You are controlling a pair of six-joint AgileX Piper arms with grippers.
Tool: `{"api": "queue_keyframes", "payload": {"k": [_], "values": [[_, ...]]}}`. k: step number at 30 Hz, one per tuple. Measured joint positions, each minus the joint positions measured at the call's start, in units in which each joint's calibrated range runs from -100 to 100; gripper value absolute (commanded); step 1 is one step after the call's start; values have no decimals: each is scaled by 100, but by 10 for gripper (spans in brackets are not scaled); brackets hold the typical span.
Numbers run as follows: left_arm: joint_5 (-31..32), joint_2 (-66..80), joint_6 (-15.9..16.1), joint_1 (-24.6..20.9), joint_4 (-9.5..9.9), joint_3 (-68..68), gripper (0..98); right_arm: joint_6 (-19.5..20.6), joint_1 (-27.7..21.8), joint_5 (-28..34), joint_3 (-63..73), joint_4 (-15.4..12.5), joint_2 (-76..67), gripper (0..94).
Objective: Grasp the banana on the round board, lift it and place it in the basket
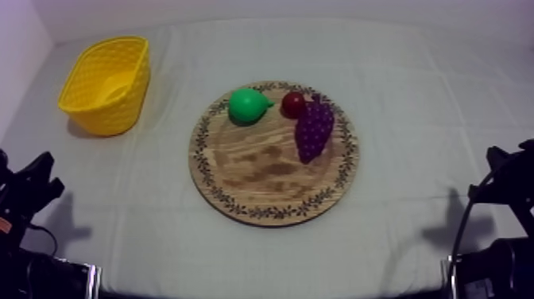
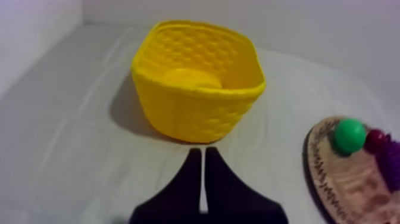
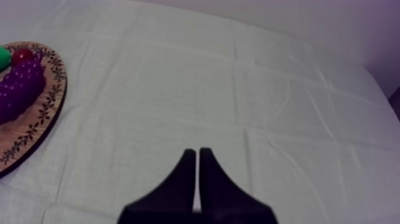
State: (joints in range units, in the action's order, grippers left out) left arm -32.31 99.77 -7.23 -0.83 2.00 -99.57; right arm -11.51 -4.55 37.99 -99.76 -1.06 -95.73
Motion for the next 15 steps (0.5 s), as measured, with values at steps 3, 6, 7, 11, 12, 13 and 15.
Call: {"api": "queue_keyframes", "payload": {"k": [3, 6, 7, 11, 12, 13, 15], "values": [[30, 2, -262, 0, 0, -14, 1, 0, 0, 0, 0, 0, 0, 3], [50, 2, -354, 0, 0, -14, 1, 0, 3, 0, 0, 0, 0, 3], [50, 2, -354, 0, 0, -14, 1, 0, 3, 0, 0, 0, 0, 3], [67, 2, -320, 0, 0, -22, 1, 0, 3, 0, 0, 0, 0, 3], [67, 2, -320, 0, 0, -22, 1, 0, 3, 0, 0, 0, 0, 3], [67, 2, -320, 0, 0, -22, 1, 0, 3, 0, 0, 0, 0, 3], [67, 2, -314, 0, 0, -22, 1, 0, 3, 0, 0, 0, 0, 3]]}}
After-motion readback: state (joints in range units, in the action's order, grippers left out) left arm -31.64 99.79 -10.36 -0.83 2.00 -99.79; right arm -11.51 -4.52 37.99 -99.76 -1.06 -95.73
